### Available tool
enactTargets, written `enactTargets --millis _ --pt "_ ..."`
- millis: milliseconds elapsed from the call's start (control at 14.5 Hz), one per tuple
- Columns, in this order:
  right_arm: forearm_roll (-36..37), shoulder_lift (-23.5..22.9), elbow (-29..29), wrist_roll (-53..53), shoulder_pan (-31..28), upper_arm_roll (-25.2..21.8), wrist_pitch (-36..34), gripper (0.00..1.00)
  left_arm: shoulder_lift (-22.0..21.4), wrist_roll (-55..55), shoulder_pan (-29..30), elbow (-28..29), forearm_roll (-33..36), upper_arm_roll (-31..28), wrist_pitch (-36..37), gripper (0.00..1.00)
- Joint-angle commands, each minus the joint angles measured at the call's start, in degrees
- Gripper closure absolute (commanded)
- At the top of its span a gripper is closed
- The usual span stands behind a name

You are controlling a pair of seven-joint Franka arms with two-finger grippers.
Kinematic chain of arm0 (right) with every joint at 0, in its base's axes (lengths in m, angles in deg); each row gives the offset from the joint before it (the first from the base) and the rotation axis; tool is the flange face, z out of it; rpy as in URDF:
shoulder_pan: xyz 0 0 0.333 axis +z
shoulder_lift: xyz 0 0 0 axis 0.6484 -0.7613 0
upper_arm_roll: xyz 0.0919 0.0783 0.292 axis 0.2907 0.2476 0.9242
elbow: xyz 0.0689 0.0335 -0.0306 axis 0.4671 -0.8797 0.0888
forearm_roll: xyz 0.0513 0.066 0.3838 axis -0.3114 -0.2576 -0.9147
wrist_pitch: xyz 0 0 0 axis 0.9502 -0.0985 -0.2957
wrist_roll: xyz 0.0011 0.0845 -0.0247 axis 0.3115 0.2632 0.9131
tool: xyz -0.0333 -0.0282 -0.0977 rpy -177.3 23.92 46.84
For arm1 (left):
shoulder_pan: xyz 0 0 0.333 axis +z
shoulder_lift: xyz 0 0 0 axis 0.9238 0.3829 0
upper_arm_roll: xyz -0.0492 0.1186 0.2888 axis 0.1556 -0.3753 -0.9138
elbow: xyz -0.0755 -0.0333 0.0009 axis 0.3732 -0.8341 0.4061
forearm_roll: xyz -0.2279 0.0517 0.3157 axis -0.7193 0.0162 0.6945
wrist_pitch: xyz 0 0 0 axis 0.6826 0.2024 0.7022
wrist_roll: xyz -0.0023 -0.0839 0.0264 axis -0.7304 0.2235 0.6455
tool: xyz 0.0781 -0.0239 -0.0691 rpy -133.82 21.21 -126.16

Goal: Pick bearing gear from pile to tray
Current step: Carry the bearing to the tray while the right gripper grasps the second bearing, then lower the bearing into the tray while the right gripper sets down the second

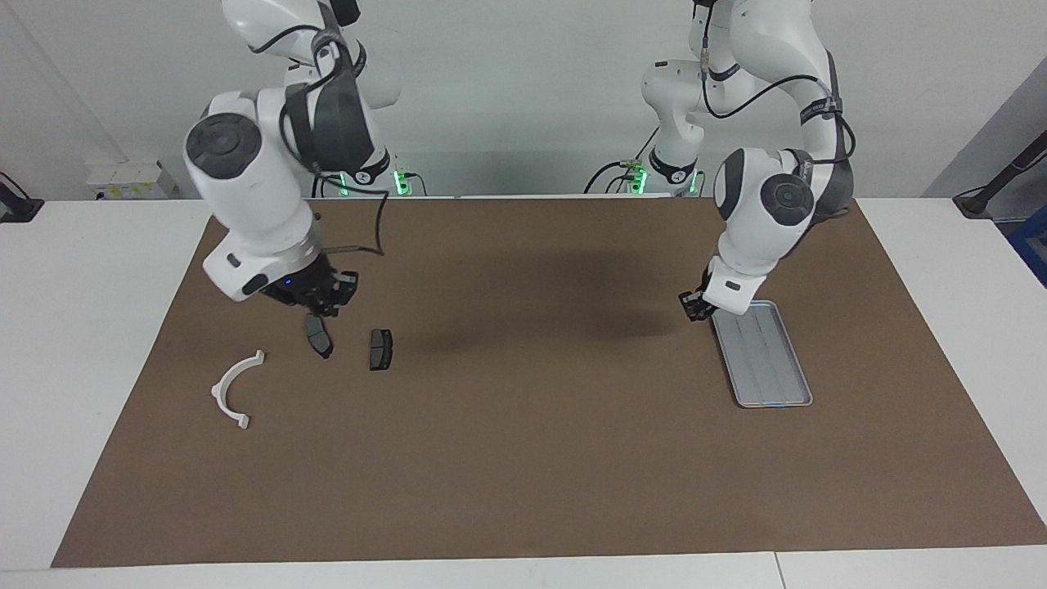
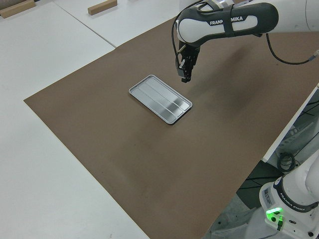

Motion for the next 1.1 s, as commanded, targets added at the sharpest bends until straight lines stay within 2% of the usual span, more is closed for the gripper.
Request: enactTargets --millis 0,275,413,620,826,1033 --pt "-1.23 -1.9 0.99 -16.98 7.13 0.07 2.84 1.0 -2.44 -7.76 4.69 4.77 0.58 0.72 -5.03 1.0" --pt "-0.19 -7.78 0.99 -32.3 15.49 -0.02 10.56 1.0 -3.32 -8.22 5.14 10.31 0.58 0.63 -11.8 1.0" --pt "-0.09 -10.16 0.29 -34.43 17.08 -0.02 15.84 1.0 -3.85 -7.96 6.29 11.28 0.58 0.72 -11.72 1.0" --pt "3.4 -17.35 0.9 -39.6 21.03 -0.11 19.8 1.0 -4.2 -7.78 6.29 12.6 0.5 0.72 -13.3 1.0" --pt "5.44 -20.88 0.29 -41.38 21.39 -0.11 26.75 1.0 -2.8 -7.26 5.85 12.87 0.41 0.72 -16.37 1.0" --pt "5.71 -21.59 -2.25 -41.29 20.78 -0.11 31.57 1.0 -2.8 -7.25 5.94 13.83 0.41 0.72 -16.99 1.0"
